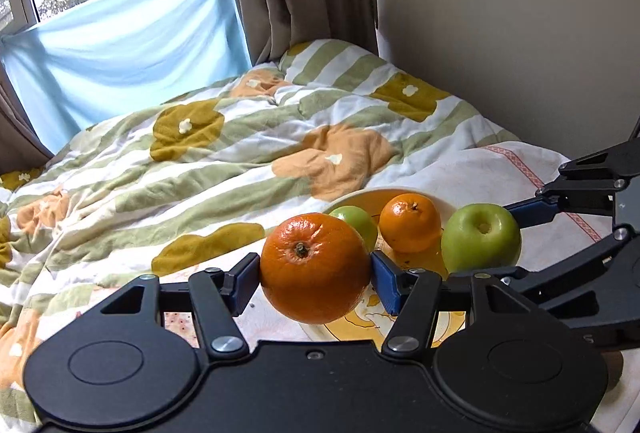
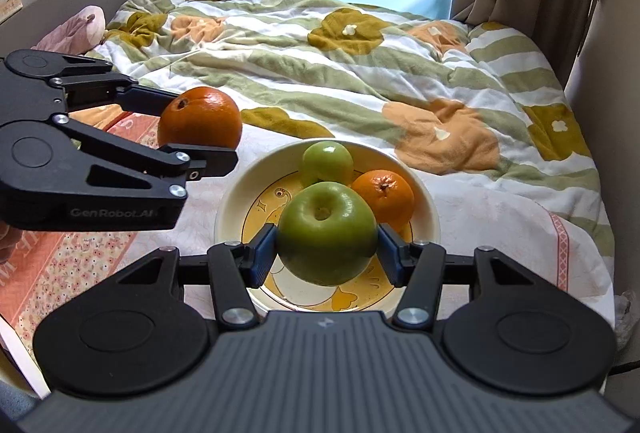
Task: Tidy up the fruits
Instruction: 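Lower the orange into the bowl and open the left tool while the right tool carries the apple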
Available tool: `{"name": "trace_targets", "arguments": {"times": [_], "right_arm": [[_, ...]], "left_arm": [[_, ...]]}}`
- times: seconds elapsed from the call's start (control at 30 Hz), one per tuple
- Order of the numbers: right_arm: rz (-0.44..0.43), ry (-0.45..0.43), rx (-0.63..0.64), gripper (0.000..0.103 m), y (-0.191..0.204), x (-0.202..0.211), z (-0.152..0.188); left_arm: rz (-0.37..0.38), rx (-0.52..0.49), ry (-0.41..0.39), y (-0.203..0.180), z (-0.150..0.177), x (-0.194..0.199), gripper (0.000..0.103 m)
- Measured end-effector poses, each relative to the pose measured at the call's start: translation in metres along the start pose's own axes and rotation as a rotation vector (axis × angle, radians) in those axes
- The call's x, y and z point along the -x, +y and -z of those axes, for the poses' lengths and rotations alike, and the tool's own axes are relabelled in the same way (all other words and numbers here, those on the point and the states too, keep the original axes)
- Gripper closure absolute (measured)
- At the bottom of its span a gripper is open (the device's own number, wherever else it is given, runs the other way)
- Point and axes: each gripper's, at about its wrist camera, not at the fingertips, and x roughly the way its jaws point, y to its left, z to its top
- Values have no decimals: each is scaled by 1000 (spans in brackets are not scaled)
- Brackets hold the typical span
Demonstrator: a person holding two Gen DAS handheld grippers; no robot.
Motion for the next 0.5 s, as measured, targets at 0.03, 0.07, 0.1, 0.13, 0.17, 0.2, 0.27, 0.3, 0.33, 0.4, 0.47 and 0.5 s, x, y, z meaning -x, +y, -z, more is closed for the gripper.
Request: {"name": "trace_targets", "arguments": {"times": [0.03, 0.07, 0.1, 0.13, 0.17, 0.2, 0.27, 0.3, 0.33, 0.4, 0.47, 0.5], "right_arm": [[-4, 14, -1, 35, -3, -6, 1], [-6, 26, -2, 35, -5, -11, 2], [-9, 38, -4, 35, -8, -16, 2], [-13, 48, -6, 35, -10, -21, 2], [-17, 58, -7, 35, -12, -25, 2], [-19, 66, -8, 35, -14, -28, 3], [-20, 81, -6, 35, -17, -35, 3], [-20, 86, -4, 35, -19, -38, 4], [-20, 92, -1, 35, -20, -41, 5], [-21, 100, -1, 35, -22, -45, 5], [-23, 107, -6, 35, -23, -48, 5], [-25, 111, -7, 35, -23, -49, 4]], "left_arm": [[4, 6, 17, 0, 0, -8, 39], [9, 8, 37, 0, -1, -16, 39], [12, 7, 51, 0, -1, -24, 39], [15, 3, 64, -1, -1, -30, 39], [19, -4, 81, -3, -1, -37, 39], [22, -10, 94, -4, -1, -43, 39], [26, -26, 117, -8, -1, -56, 39], [26, -32, 125, -9, 0, -61, 39], [26, -38, 131, -11, 0, -65, 39], [29, -48, 148, -12, -1, -73, 39], [33, -54, 168, -14, 0, -78, 39], [35, -56, 182, -14, 0, -79, 39]]}}
